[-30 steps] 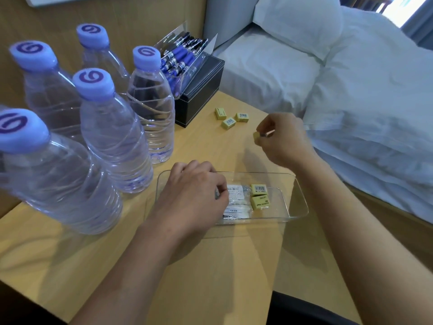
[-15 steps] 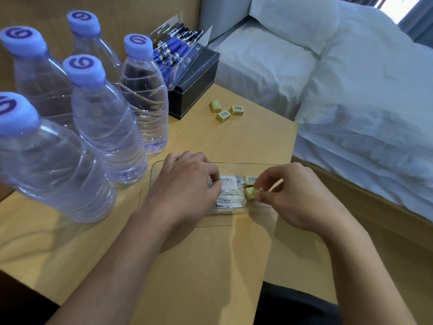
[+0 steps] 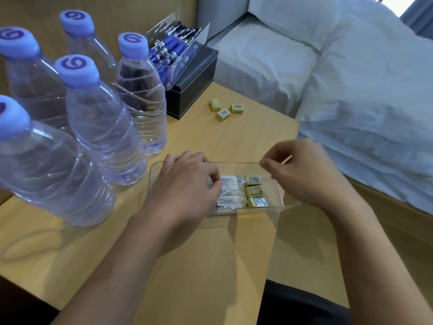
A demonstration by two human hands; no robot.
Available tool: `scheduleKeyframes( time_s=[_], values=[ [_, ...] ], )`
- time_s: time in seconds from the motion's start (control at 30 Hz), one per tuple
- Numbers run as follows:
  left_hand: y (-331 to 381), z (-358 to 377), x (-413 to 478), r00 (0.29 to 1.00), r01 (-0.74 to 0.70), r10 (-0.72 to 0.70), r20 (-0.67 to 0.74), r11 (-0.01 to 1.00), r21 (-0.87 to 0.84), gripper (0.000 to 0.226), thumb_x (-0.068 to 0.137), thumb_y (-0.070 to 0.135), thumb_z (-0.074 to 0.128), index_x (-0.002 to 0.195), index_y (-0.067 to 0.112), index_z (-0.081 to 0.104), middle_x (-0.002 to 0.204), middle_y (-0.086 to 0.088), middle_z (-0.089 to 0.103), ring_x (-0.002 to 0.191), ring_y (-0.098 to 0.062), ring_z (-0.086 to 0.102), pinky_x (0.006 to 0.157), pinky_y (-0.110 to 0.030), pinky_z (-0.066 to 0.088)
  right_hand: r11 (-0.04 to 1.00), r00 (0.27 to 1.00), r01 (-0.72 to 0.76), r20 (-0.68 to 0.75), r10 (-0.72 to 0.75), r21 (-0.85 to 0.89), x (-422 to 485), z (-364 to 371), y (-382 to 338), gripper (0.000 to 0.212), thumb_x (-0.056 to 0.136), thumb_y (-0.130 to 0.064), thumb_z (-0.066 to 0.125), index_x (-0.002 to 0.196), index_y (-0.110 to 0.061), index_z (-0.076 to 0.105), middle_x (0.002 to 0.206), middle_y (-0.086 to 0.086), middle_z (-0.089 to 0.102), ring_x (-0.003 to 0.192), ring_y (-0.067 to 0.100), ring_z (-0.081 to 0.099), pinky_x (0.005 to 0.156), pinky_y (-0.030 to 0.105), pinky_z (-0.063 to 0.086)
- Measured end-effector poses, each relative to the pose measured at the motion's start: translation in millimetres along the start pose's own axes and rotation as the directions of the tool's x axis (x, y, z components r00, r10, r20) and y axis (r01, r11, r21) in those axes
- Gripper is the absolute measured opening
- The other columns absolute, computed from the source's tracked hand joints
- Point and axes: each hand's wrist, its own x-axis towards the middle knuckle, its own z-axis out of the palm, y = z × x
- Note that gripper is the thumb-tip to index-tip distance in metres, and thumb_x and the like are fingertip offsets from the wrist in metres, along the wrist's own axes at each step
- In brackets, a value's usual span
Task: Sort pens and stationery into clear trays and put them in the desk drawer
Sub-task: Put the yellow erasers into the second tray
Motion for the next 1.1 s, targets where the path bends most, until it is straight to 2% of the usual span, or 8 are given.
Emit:
scheduleKeyframes(
  time_s=[0.1,0.2,0.43,0.53,0.67,0.9,1.03,1.1],
  values=[
    [0,0,0,1.0,-0.002,0.002,0.008,1.0,-0.008,0.015,0.098,0.043,0.049,0.09,0.039,0.061,0.106,0.018,0.055,0.106,-0.004,0.043,0.095,-0.022,0.018,0.998,0.994,0.043,-0.102,-0.039,0.034,33,-2,-12,0.014,0.091,-0.025,0.065,0.083,-0.019,0.075,0.072,-0.009,0.069,0.077,0.012,0.066,0.065,0.024,0.048],
    [-1,0,0,1.0,-0.009,0.01,0.006,1.0,-0.011,0.016,0.098,0.043,0.049,0.092,0.038,0.063,0.107,0.018,0.056,0.105,-0.003,0.042,0.093,-0.021,0.017,0.997,0.982,0.072,-0.172,-0.072,-0.004,77,9,-17,0.018,0.089,-0.019,0.059,0.088,-0.017,0.076,0.087,-0.002,0.073,0.09,0.02,0.066,0.078,0.031,0.054],
    [-4,2,1,1.0,-0.015,0.015,0.002,1.0,-0.026,0.018,0.097,0.041,0.05,0.091,0.035,0.066,0.108,0.018,0.057,0.105,-0.004,0.041,0.099,-0.024,0.019,0.96,0.984,0.17,-0.008,-0.176,-0.222,158,48,-27,0.046,0.094,-0.01,0.06,0.14,-0.013,0.057,0.141,0.007,0.059,0.126,0.029,0.055,0.102,0.037,0.046],
    [-4,3,1,1.0,-0.017,0.016,-0.009,0.999,-0.034,0.017,0.096,0.04,0.05,0.089,0.035,0.065,0.105,0.016,0.057,0.108,-0.006,0.044,0.1,-0.024,0.02,0.948,0.977,0.191,-0.047,-0.209,-0.254,172,58,-27,0.042,0.094,-0.019,0.065,0.136,-0.014,0.06,0.133,0.008,0.062,0.119,0.03,0.058,0.092,0.035,0.047],
    [-5,4,1,1.0,-0.017,0.016,-0.013,0.999,-0.046,0.016,0.096,0.04,0.05,0.088,0.036,0.064,0.104,0.016,0.057,0.107,-0.006,0.045,0.101,-0.025,0.021,0.938,0.979,0.161,-0.074,-0.192,-0.308,175,70,-33,0.022,0.089,-0.014,0.067,0.111,-0.01,0.066,0.113,0.008,0.061,0.096,0.028,0.056,0.074,0.032,0.044],
    [-4,3,1,1.0,-0.018,0.017,-0.012,0.999,-0.049,0.017,0.095,0.04,0.05,0.09,0.034,0.066,0.104,0.015,0.057,0.105,-0.007,0.045,0.1,-0.025,0.021,0.942,0.983,0.151,-0.053,-0.174,-0.298,165,73,-31,0.017,0.086,-0.019,0.065,0.1,-0.011,0.061,0.105,0.01,0.061,0.092,0.031,0.057,0.07,0.034,0.047],
    [-4,3,1,1.0,-0.016,0.015,-0.016,0.998,-0.059,0.019,0.095,0.038,0.051,0.088,0.031,0.067,0.103,0.014,0.058,0.104,-0.008,0.046,0.099,-0.026,0.022,0.952,0.986,0.138,-0.047,-0.157,-0.274,153,70,-17,0.01,0.089,-0.021,0.062,0.097,-0.015,0.059,0.099,0.006,0.057,0.087,0.026,0.051,0.062,0.031,0.037],
    [-4,3,2,1.0,-0.013,0.012,-0.019,0.998,-0.064,0.019,0.095,0.037,0.051,0.088,0.031,0.067,0.104,0.014,0.059,0.104,-0.009,0.046,0.1,-0.026,0.022,0.957,0.986,0.125,-0.076,-0.149,-0.263,148,67,-7,0.011,0.09,-0.019,0.058,0.1,-0.014,0.061,0.1,0.006,0.056,0.087,0.025,0.049,0.067,0.031,0.036]
  ],
)
